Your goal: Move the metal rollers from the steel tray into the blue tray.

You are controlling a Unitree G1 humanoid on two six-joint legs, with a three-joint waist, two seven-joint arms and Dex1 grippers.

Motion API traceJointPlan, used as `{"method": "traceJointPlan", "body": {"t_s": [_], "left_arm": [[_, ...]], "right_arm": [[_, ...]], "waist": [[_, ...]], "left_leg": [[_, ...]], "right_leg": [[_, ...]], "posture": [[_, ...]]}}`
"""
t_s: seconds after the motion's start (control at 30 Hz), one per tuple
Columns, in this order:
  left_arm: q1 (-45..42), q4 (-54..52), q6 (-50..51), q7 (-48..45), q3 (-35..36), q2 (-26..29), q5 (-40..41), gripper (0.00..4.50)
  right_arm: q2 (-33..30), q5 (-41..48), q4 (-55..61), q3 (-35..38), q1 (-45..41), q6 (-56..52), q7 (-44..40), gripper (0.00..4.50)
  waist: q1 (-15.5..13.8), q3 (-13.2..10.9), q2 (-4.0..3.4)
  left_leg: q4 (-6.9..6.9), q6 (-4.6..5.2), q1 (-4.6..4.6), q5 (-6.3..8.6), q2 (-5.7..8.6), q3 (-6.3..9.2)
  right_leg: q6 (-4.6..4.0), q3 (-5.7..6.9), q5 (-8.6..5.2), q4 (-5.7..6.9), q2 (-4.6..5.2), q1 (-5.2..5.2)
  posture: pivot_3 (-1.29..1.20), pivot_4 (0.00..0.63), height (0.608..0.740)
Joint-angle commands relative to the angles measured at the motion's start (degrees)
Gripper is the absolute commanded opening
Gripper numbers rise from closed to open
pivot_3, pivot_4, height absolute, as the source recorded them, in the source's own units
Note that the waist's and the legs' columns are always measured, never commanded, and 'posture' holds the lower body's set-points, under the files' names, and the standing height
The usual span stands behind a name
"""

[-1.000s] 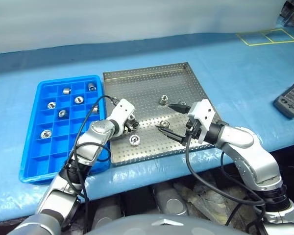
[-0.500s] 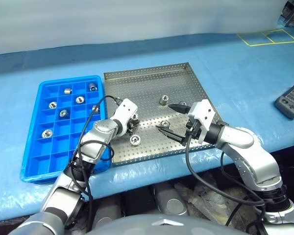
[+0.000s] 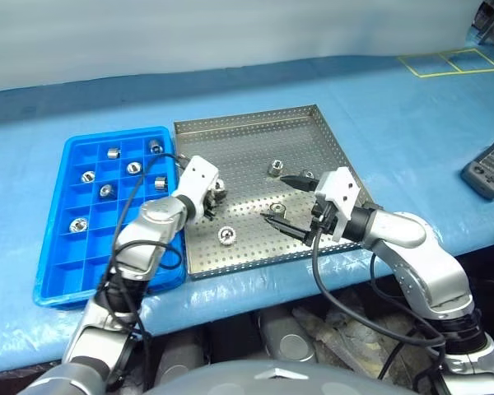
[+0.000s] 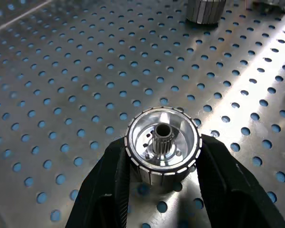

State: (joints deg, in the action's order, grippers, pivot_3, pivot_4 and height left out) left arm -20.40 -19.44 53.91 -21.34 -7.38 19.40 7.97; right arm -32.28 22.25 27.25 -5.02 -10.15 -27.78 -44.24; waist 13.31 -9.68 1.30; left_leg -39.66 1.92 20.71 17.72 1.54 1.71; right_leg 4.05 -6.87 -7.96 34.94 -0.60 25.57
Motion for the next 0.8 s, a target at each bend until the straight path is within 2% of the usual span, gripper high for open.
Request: {"method": "traceJointPlan", "body": {"t_s": [0.03, 0.27, 0.43, 0.63, 0.8], "left_arm": [[2.52, -12.99, 5.23, -0.69, 8.46, 3.11, 3.44, 1.72], [10.29, -28.56, 15.64, -0.4, 19.57, 8.7, 7.05, 1.72], [19.66, -39.58, 22.3, 1.16, 29.43, 8.18, 6.93, 1.72], [29.26, -40.56, 19.61, 5.13, 37.57, 6.62, 9.53, 1.72], [33.84, -40.56, 18.72, 8.31, 38.92, 4.32, 9.61, 1.72]], "right_arm": [[0.62, 1.16, -0.99, -1.34, -1.77, 0.64, -1.93, 4.5], [2.43, 0.51, -6.28, -6.24, -4.63, 1.3, -5.5, 4.5], [4.04, -0.82, -11.01, -9.15, -8.24, 2.87, -8.18, 4.5], [4.93, -1.59, -14.11, -11.06, -10.5, 3.63, -11.03, 4.5], [5.47, -1.84, -14.83, -11.88, -11.48, 3.94, -12.33, 4.5]], "waist": [[-0.13, 0.0, 0.0], [-2.72, -0.01, 0.02], [-5.77, -0.03, 0.05], [-10.14, -0.03, 0.05], [-12.53, -0.02, 0.06]], "left_leg": [[0.0, 0.0, 0.01, 0.0, -0.01, 0.03], [0.0, 0.0, -0.02, 0.01, -0.01, 0.06], [0.01, -0.01, -0.02, 0.01, -0.02, 0.14], [0.01, -0.09, -0.03, -0.03, -0.02, 0.33], [0.0, -0.1, 0.02, -0.03, 0.0, 0.48]], "right_leg": [[0.0, 0.02, 0.0, 0.0, 0.0, 0.0], [-0.02, 0.06, -0.01, -0.03, 0.0, -0.01], [-0.11, 0.16, -0.05, -0.02, 0.03, -0.01], [-0.22, 0.39, -0.11, -0.01, 0.11, -0.05], [-0.34, 0.58, -0.17, -0.03, 0.18, -0.09]], "posture": [[-0.14, 0.15, 0.74], [-0.04, 0.15, 0.74], [0.05, 0.15, 0.74], [0.11, 0.15, 0.74], [0.13, 0.15, 0.74]]}}
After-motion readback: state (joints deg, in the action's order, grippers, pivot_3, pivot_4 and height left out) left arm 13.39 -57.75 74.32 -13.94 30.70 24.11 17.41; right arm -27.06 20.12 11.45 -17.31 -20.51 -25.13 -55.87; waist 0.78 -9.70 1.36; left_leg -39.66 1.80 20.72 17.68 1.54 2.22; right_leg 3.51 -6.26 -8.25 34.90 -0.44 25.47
